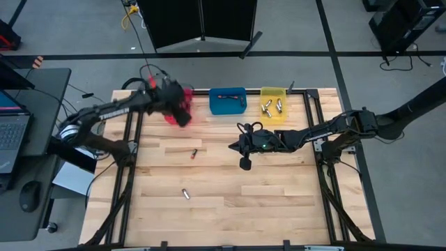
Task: Sort batteries
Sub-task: Put the silver battery into the yellow bin
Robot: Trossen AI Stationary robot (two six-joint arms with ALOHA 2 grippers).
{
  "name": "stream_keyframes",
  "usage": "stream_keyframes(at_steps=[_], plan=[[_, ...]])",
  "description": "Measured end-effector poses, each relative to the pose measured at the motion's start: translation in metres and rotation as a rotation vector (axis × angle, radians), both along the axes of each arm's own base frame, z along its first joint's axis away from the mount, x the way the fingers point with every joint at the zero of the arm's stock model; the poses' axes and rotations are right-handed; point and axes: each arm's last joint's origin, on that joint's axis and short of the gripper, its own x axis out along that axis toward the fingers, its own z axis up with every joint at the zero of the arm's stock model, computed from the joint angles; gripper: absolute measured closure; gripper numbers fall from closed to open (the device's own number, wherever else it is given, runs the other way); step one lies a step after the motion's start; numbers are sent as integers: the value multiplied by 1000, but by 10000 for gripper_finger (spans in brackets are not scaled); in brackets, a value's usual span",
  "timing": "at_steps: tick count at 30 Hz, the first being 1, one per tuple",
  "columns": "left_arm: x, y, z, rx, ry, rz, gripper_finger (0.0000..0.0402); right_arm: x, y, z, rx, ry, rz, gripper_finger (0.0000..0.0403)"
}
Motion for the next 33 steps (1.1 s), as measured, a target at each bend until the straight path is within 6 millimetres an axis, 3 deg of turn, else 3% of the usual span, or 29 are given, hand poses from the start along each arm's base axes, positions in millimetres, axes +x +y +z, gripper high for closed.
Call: stream_keyframes(at_steps=[7,14,19,33], plan=[[7,-70,-31,-105,-63,23,266,0,0,0,-19,1,10,381],[7,-115,-67,-199,-95,59,266,0,0,0,-20,8,10,383],[4,-121,-81,-225,-122,91,263,0,0,0,-20,8,10,381],[4,-121,-84,-235,-137,79,262,0,0,-1,-20,13,10,382]])
